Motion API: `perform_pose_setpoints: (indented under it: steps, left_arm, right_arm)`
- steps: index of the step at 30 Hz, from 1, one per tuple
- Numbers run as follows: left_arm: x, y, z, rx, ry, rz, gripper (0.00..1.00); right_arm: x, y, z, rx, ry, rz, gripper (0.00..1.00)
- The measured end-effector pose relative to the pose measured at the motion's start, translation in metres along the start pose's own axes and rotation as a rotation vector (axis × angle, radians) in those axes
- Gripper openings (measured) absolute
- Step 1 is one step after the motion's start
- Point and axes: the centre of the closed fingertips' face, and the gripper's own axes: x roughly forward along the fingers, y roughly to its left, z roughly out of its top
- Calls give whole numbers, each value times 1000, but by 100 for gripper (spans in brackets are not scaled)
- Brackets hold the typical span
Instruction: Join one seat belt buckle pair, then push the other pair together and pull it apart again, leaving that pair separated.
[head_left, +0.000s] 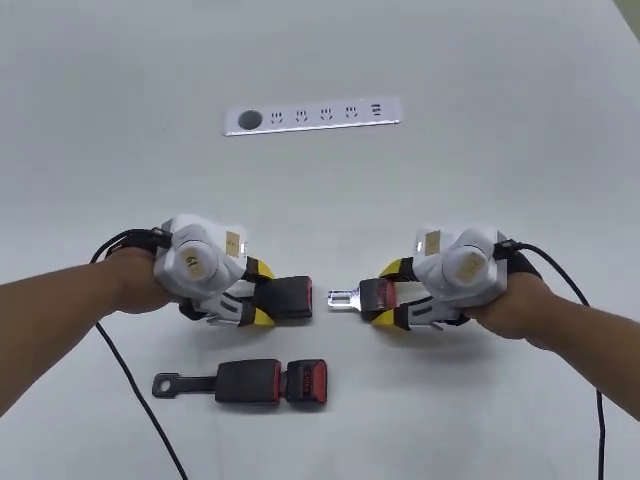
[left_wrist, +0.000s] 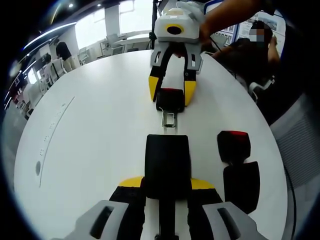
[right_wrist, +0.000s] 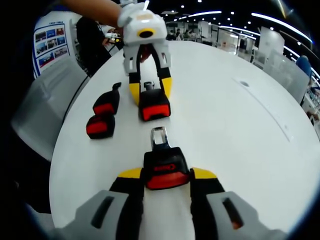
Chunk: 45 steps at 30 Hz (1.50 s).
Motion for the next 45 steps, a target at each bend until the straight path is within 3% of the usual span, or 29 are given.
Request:
perform_pose_setpoints:
  steps: [18, 36, 45]
  left_arm:
    - [0, 0, 1, 8, 1, -6, 33]
    - [-1, -2, 1, 11, 2, -9, 33]
    - [-1, -1, 1, 10, -8, -13, 33]
  right_arm:
    - [-27, -6, -28, 16, 24, -2, 36]
    - [-42, -20, -55, 35, 36, -1, 36]
    - [-46, -18, -50, 45, 31, 5, 36]
